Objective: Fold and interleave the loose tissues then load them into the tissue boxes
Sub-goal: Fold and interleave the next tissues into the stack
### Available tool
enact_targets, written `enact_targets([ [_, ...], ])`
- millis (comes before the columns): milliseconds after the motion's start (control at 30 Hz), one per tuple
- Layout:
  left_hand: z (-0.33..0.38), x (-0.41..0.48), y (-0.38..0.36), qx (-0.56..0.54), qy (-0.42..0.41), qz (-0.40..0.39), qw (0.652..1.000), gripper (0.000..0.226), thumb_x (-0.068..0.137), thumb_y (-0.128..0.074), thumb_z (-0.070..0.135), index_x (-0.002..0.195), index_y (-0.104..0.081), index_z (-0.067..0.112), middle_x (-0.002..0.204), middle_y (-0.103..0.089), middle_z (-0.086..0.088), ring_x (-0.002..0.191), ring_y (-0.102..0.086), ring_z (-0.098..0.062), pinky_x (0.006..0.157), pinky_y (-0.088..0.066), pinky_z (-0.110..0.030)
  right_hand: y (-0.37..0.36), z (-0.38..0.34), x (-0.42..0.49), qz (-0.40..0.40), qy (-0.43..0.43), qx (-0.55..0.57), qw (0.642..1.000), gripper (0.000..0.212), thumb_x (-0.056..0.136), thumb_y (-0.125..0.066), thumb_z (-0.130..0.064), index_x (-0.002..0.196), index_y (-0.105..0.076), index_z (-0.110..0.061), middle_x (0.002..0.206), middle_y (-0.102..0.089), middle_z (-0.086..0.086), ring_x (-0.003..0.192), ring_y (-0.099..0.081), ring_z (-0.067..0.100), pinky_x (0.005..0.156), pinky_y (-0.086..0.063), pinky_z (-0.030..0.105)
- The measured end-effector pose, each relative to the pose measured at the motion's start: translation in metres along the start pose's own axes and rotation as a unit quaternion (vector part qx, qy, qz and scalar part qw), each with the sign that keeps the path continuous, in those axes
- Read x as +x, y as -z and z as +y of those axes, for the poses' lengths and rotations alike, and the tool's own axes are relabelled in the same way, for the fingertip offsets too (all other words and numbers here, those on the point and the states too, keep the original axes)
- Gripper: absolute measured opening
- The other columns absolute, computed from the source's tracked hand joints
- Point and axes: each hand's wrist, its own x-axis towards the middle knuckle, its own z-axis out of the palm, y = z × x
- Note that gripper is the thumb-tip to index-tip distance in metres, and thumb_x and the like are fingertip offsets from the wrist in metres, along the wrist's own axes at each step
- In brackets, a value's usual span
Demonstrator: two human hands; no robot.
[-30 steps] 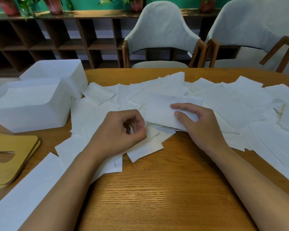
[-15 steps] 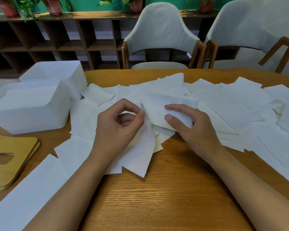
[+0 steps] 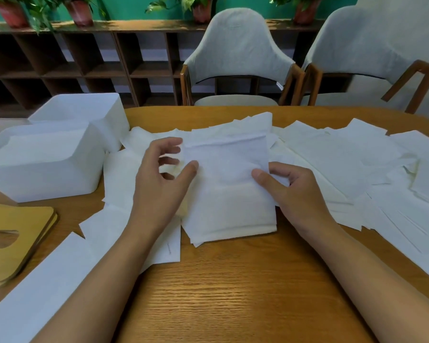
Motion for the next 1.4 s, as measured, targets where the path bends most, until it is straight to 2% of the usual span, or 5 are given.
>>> enact_targets([
  [433,0.009,-0.004,0.0,-0.096,0.065,-0.153,0.981,0.017,0.097,-0.071,0.007,0.113,-0.075,0.011,0.112,-0.078,-0.001,0.093,-0.078,-0.028,0.088,-0.062,-0.054,0.009,0.001,0.004,0.026,-0.012,0.014,0.999,0.014,0.095,-0.068,-0.031,0.106,-0.077,-0.031,0.107,-0.074,-0.017,0.103,-0.068,0.007,0.093,-0.058,0.047],
  [800,0.005,-0.001,0.004,-0.141,-0.046,-0.147,0.978,0.026,0.091,-0.066,-0.011,0.099,-0.079,0.011,0.109,-0.079,-0.001,0.108,-0.072,-0.012,0.084,-0.055,-0.019,0.007,-0.001,0.009,-0.057,-0.107,0.105,0.987,0.078,0.087,-0.027,-0.079,0.103,-0.081,-0.025,0.118,-0.072,-0.003,0.113,-0.066,0.022,0.106,-0.047,0.051],
  [1000,0.001,0.001,0.004,-0.2,-0.011,-0.189,0.961,0.039,0.087,-0.044,0.011,0.097,-0.082,0.004,0.124,-0.072,-0.012,0.125,-0.062,-0.026,0.093,-0.054,-0.032,0.001,-0.002,0.002,-0.056,-0.06,-0.002,0.997,0.037,0.08,-0.074,-0.059,0.103,-0.079,-0.031,0.109,-0.072,-0.018,0.104,-0.064,0.003,0.095,-0.053,0.041],
  [1167,0.01,0.0,0.001,-0.132,0.06,-0.155,0.977,0.019,0.102,-0.065,0.027,0.116,-0.077,0.023,0.118,-0.076,0.003,0.11,-0.071,-0.018,0.093,-0.06,-0.041,0.003,-0.003,0.001,-0.032,-0.02,-0.036,0.999,0.004,0.086,-0.077,-0.032,0.09,-0.078,-0.032,0.096,-0.069,-0.033,0.097,-0.058,-0.013,0.083,-0.047,0.024],
  [1400,0.01,-0.004,-0.002,-0.112,0.044,-0.128,0.984,0.034,0.09,-0.078,0.009,0.122,-0.072,0.017,0.098,-0.079,-0.002,0.078,-0.074,-0.008,0.07,-0.06,-0.021,-0.003,-0.002,-0.002,-0.089,0.043,-0.065,0.993,0.055,0.081,-0.068,-0.063,0.133,-0.052,-0.056,0.133,-0.044,-0.046,0.126,-0.041,-0.015,0.103,-0.046,0.021],
])
